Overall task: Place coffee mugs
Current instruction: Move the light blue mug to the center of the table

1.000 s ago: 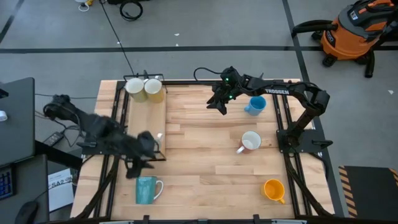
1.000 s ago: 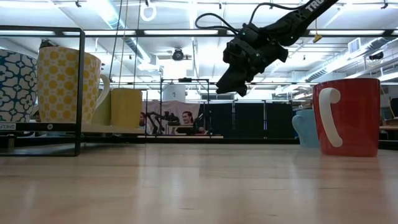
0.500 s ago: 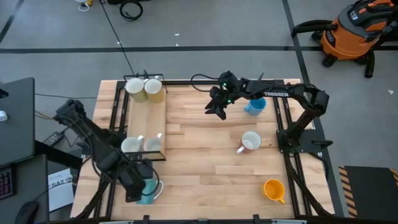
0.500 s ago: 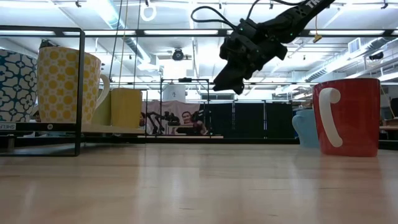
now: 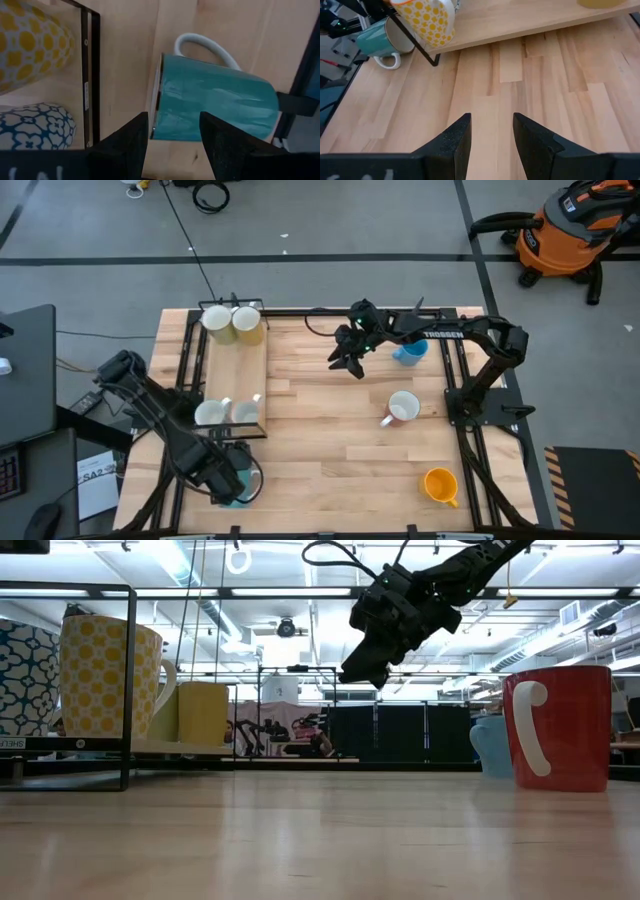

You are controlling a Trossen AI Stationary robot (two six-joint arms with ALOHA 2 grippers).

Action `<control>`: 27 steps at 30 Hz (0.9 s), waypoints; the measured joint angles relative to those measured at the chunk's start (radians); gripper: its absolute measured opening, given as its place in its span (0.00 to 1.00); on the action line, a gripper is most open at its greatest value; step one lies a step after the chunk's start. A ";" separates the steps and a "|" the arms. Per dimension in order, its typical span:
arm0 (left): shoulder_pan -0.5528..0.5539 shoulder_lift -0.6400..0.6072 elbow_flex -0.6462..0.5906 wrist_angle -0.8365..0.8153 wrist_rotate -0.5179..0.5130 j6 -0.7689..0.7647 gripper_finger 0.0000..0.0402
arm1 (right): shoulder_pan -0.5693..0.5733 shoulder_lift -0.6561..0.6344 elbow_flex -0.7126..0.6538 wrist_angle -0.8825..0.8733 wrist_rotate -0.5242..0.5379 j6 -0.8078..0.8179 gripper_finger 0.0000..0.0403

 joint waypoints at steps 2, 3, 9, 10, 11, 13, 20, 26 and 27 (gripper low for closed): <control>0.003 0.014 0.000 0.000 -0.002 0.000 0.46 | 0.004 0.000 0.000 0.000 0.000 0.000 0.37; 0.005 0.021 0.000 0.000 -0.003 0.000 0.46 | 0.006 0.000 0.000 0.000 0.000 0.000 0.37; 0.025 0.040 0.000 0.000 -0.003 -0.001 0.46 | 0.020 0.000 0.000 0.000 0.000 0.000 0.37; 0.029 0.040 0.000 0.000 -0.003 0.000 0.46 | 0.023 0.000 0.000 0.000 0.000 0.000 0.37; 0.034 0.039 0.000 0.002 -0.003 0.000 0.46 | 0.026 0.000 0.000 0.000 0.000 0.000 0.37; 0.047 0.039 0.000 0.005 -0.003 -0.001 0.46 | 0.031 0.000 0.000 0.000 0.000 0.000 0.37; 0.073 0.039 0.000 0.010 -0.003 -0.005 0.46 | 0.046 0.000 0.000 0.000 0.000 -0.008 0.37; 0.084 0.039 0.000 0.140 -0.004 0.056 0.46 | 0.057 0.000 0.000 0.000 0.000 -0.019 0.37; 0.087 0.039 0.000 0.169 -0.006 0.082 0.46 | 0.060 0.000 0.000 0.000 0.000 -0.024 0.37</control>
